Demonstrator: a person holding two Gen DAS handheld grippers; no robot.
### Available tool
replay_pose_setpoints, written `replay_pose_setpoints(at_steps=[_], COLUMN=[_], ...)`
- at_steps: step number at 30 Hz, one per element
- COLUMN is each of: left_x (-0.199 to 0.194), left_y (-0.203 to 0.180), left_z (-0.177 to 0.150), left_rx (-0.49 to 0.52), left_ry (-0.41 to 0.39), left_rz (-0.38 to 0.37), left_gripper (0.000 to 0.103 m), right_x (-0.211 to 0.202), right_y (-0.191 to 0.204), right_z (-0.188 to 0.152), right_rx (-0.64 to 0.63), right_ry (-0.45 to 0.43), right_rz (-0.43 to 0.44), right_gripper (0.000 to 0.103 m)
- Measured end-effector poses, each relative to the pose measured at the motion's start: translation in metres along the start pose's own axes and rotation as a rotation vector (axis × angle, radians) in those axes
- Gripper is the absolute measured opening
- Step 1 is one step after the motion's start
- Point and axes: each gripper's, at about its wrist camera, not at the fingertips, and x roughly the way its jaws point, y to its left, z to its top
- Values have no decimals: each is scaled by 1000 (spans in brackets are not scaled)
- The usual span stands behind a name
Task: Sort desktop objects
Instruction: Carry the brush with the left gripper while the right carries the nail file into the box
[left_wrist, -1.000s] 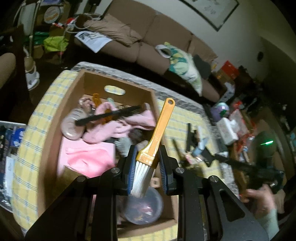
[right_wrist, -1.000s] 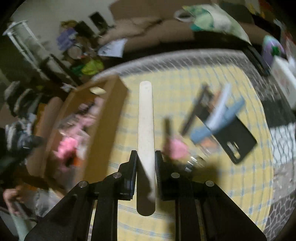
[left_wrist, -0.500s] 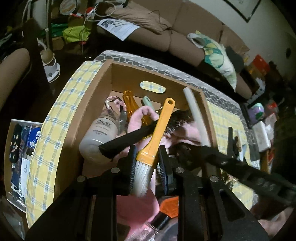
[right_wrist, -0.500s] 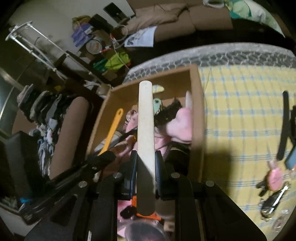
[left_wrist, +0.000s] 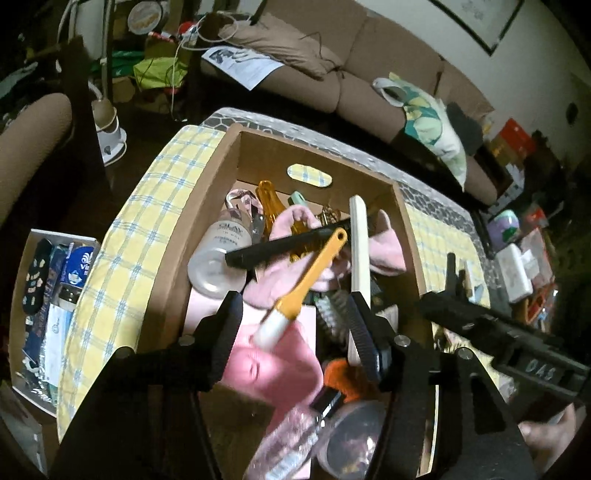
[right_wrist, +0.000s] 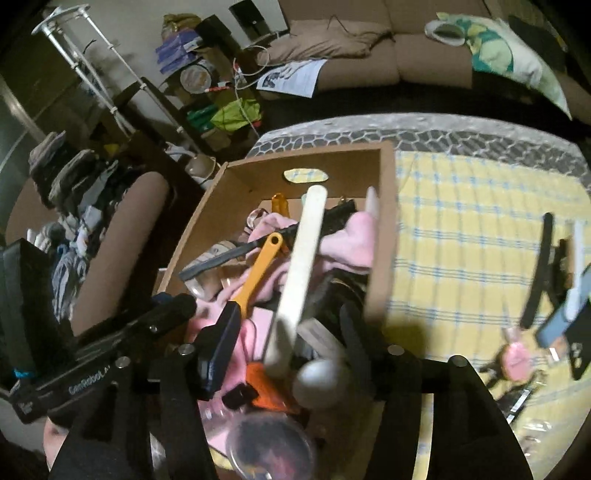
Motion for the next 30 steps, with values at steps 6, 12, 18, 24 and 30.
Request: replay_pose_setpoints(at_steps=[6,12,18,24,30], left_x=[-18,-29,-28,-26,-21], left_y=[-17,-55,-105,-148,-181], left_z=[-23,-55,-84,-114,-142], left_rx=[48,116,168,231,290], left_ry=[12,18,46,46,57], left_rz=[-22,-70,-132,-144,-126], left_gripper=[69,86,103,103,103], right_x=[-42,-87,-126,-142,-146], right_y=[-18,-64,-125,-162,-175], right_z=[-24,-56,-95,-136,-168], right_rx=[-25,6,97,121,115], right_ry=[-14,-30,-51,-55,-86], right_rz=[-50,-125,-208,-314,-383], right_gripper=[71,82,88,97,103])
